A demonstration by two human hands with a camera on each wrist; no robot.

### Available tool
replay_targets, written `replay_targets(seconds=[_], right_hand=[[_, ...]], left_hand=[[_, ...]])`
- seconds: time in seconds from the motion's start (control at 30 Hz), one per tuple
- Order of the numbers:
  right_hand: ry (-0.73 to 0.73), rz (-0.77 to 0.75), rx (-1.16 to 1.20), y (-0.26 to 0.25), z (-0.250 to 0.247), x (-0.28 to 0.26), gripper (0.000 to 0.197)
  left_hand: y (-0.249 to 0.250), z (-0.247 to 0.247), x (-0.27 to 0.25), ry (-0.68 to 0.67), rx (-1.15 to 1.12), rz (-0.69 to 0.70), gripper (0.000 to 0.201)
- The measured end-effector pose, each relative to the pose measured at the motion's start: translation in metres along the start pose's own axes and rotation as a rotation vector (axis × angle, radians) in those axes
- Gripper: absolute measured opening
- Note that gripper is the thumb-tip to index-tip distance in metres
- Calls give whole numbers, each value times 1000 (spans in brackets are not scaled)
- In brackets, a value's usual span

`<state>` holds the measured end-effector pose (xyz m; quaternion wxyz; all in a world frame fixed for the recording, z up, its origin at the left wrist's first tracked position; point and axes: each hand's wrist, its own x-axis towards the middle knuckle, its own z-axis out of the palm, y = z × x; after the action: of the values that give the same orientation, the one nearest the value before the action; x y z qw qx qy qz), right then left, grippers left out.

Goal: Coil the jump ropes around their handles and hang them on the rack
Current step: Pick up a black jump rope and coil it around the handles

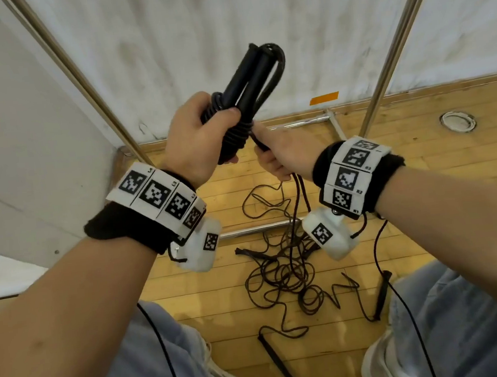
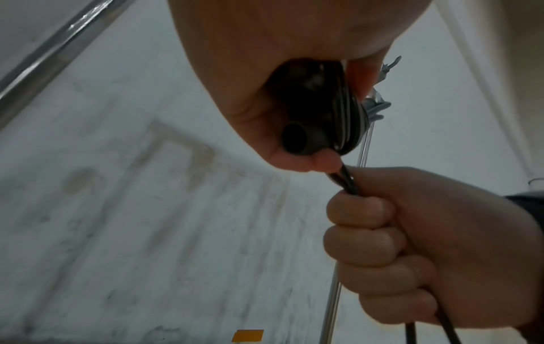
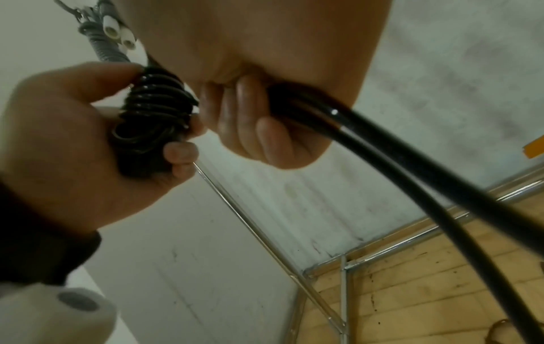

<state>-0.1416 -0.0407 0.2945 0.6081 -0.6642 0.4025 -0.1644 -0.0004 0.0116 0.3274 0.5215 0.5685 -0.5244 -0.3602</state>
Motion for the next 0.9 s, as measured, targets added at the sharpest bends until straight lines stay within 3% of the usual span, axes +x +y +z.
replay_targets(seconds=[0.1,0.23,0.33,0.47,0.6,0.73,0.9], right_hand=[[73,-45,-38,-4,3,1,53],[283,-251,-235,-1,11,-1,27],[422,-366,-348,4,14,0,22],[413,-256,-671,11,8,2,17],[363,-125,-547,9,15,9,20],[280,-153,-365,6,32,9,16],[182,-128,-120,8,33,5,27]], left_hand=[[-1,-1,5,71,-38,-26,33],[-1,-6,13,140,-81,-70,18],[1,-6,15,133,-72,-49,21],[6,0,12,94,-66,-17,24],[9,4,9,39,-18,21,22],[12,0,10,63,-44,29,21],[12,-9,9,98,10,9,26]])
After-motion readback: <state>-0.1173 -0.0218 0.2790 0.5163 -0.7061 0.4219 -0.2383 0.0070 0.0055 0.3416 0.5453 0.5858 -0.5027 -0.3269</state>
